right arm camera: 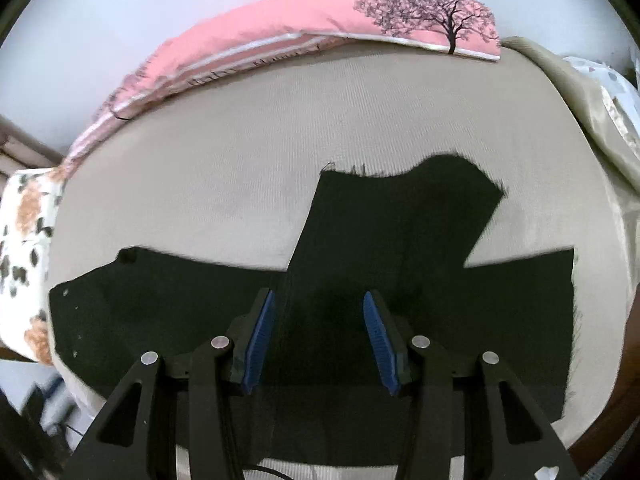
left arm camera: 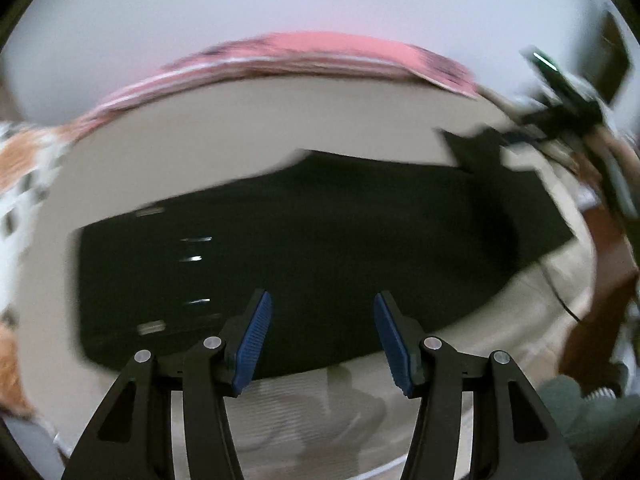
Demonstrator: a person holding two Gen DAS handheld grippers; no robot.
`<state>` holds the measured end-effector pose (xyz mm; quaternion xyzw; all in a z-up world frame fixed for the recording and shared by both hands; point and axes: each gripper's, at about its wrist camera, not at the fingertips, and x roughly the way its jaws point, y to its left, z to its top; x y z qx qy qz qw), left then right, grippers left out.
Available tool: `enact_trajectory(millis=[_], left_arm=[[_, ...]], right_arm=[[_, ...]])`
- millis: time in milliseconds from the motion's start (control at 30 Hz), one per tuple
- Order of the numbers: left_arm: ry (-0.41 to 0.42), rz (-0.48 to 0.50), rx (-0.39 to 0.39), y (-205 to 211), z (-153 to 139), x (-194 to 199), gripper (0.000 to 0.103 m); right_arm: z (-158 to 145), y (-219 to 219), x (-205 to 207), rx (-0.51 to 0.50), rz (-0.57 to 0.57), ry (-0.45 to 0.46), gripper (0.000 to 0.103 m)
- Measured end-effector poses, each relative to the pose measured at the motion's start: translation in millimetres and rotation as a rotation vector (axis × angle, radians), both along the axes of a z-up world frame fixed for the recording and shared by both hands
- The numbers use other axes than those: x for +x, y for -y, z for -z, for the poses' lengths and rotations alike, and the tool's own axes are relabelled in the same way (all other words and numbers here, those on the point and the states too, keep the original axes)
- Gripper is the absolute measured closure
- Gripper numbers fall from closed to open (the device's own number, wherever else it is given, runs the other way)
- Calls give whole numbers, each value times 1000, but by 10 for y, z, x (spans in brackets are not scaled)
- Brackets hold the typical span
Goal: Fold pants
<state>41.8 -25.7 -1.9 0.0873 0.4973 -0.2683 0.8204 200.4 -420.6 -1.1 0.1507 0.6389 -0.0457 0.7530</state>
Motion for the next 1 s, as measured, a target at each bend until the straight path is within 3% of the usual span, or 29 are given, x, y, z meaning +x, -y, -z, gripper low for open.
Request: enact_trajectory(millis=[267, 467, 700, 733, 800, 867, 1000], left_arm=[[-96, 287, -8, 1121, 298, -216, 48], [-109, 366, 11, 1482, 491, -255, 48], [-131, 407, 5, 1694, 654, -246, 48], [-129, 414, 2, 1723, 666, -252, 48], [-123, 420, 2, 1752, 688, -254, 49], [-121, 419, 2, 1772, 706, -238, 50], [-133, 420, -10, 1812, 723, -219, 71]], right_arm=[[491, -98, 719, -99, -34, -182, 60], [719, -154, 929, -170, -44, -240, 60], [890, -108, 961, -165, -31, -269, 62], [876, -91, 963, -170, -26, -263, 64], [848, -59, 940, -185, -30, -245, 88], [814, 9, 896, -162, -15, -230, 94], [513, 154, 716, -157, 3, -119, 95]])
